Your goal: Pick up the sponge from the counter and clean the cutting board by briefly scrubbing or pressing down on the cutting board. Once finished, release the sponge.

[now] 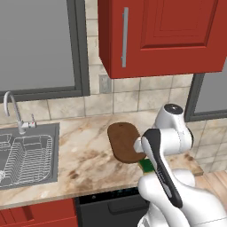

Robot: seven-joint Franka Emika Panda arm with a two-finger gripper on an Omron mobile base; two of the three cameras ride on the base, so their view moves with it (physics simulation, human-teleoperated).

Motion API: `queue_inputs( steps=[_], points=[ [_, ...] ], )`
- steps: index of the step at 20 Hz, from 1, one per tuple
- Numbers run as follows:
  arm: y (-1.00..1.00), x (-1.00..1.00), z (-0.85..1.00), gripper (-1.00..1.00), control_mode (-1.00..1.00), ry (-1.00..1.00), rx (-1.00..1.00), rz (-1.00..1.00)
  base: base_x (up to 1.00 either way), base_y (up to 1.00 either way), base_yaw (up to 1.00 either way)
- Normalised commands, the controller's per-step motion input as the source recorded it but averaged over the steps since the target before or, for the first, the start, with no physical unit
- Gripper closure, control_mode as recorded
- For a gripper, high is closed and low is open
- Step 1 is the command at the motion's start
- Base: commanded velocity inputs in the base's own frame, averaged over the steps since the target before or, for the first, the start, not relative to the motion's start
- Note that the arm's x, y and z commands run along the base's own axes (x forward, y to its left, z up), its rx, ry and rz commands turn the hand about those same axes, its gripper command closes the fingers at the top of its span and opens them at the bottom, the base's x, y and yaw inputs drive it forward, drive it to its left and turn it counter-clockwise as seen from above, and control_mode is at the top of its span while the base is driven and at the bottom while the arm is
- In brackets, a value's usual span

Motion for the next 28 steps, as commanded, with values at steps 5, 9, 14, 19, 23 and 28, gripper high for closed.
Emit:
queue_inputs(
  steps=[5, 9, 14, 19, 23, 28],
  points=[
    [0.00, 0.00, -0.39, -1.00, -1.00, 0.02, 0.00, -0.07, 0.00, 0.00, 0.00],
    [0.00, 0.00, -0.28, -1.00, -1.00, 0.07, 0.00, -0.08, 0.00, 0.00, 0.00],
    [0.00, 0.12, -0.16, -1.00, -1.00, 0.15, -0.02, -0.03, 0.00, 0.00, 0.00],
    [0.00, 0.08, -0.31, -1.00, -1.00, 0.06, 0.00, -0.01, 0.00, 0.00, 0.00],
    [-0.05, 0.07, -0.31, -1.00, -1.00, 0.00, 0.00, 0.00, 0.00, 0.00, 0.00],
    [-0.06, 0.13, -0.32, -1.00, -1.00, 0.00, 0.00, 0.00, 0.00, 0.00, 0.00]
  ],
)
